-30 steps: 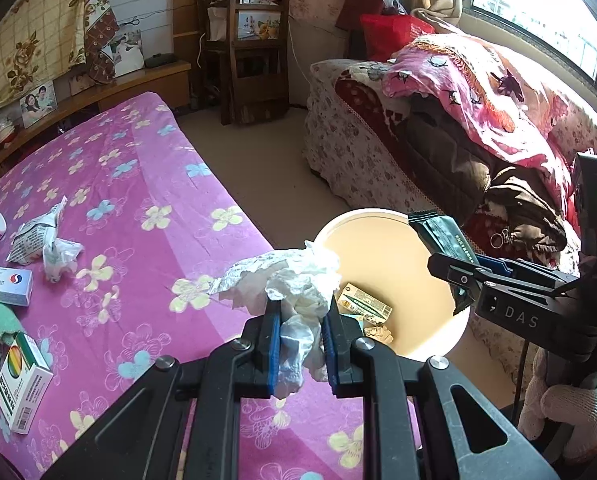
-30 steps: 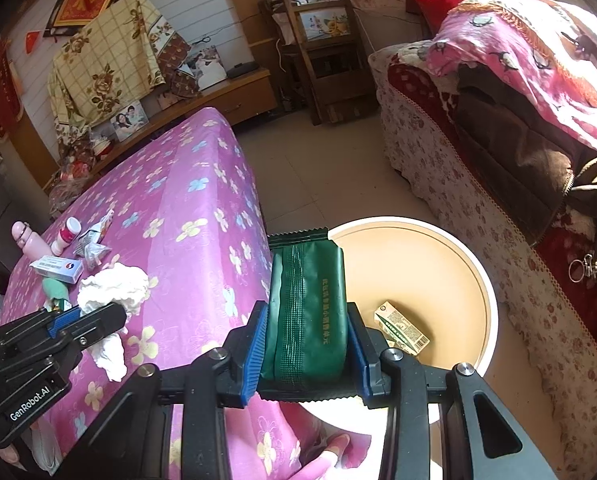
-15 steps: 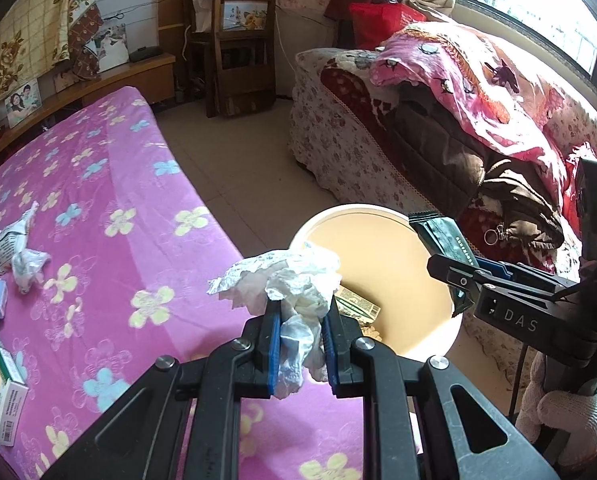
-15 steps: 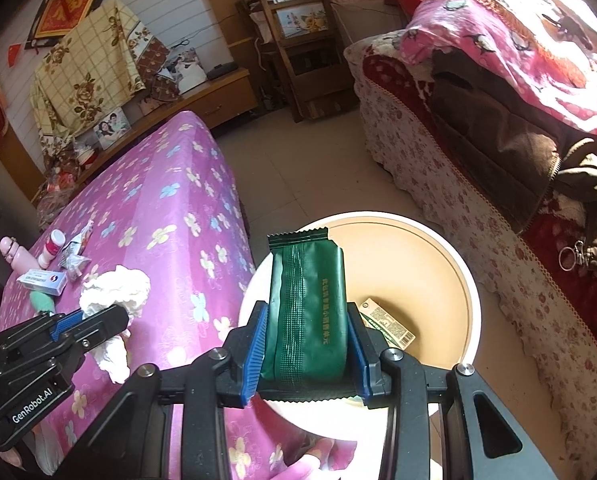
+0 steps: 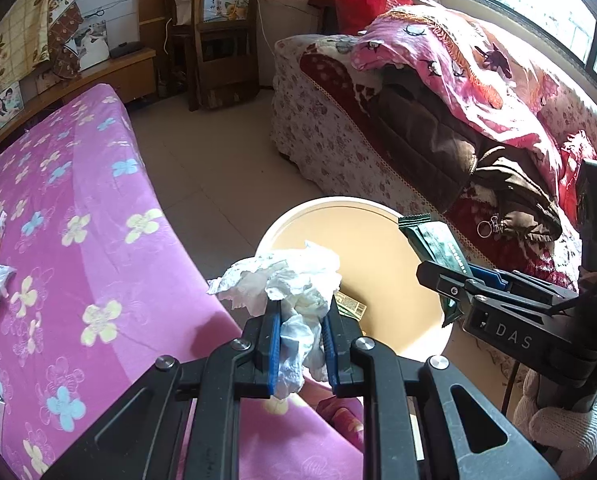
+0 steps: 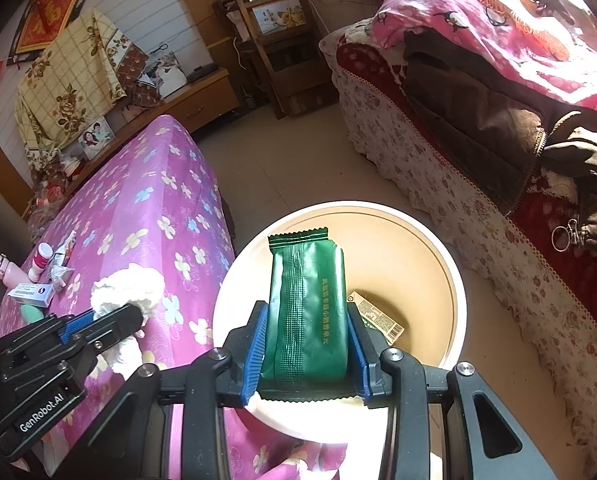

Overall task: Collect trash
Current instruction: 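Carry the tissue and green packet over the white bin, then open both tools over the bin to drop tissue and green packet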

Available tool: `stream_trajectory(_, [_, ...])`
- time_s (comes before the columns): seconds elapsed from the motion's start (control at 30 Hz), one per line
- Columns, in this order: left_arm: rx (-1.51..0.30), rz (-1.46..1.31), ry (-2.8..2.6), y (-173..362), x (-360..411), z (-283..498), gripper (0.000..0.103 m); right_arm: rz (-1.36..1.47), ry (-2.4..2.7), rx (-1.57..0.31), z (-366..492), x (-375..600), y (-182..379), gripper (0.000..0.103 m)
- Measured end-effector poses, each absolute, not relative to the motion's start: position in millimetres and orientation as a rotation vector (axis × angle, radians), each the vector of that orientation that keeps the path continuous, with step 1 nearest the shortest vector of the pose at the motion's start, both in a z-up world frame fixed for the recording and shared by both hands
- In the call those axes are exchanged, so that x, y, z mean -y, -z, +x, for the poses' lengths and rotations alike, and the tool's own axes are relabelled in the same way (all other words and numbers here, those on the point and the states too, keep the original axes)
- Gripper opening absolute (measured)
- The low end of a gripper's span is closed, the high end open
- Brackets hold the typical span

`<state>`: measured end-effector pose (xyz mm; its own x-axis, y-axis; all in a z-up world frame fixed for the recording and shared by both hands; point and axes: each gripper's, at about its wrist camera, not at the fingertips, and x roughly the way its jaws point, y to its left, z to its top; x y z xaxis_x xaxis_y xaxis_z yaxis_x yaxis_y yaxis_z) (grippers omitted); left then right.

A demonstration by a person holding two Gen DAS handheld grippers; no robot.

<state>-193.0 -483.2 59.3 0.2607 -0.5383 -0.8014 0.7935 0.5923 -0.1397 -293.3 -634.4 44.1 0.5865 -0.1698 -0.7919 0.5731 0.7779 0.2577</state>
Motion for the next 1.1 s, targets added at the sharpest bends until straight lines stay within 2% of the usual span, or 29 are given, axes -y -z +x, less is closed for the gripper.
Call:
stream_trajectory(0.87, [-0.968, 0.337, 0.929, -37, 510, -190, 0.019, 0.569, 0.534, -0.814, -298, 650, -39, 0.041])
stream_trajectory(0.93, [-0.969, 0.336, 0.930, -36, 512, -189, 0.019, 0.571, 0.546, -0.809, -299, 651, -39, 0.044])
stream_trajectory(1.0, [-0.970, 0.335, 0.933, -36, 513, -189, 0.020, 0.582, 0.555, -0.812, -300, 653, -38, 0.053])
stream_trajectory(1.1, [-0.978, 0.324, 0.940, -35, 513, -189, 0.028, 0.604, 0.562, -0.809, -302, 657, -37, 0.056])
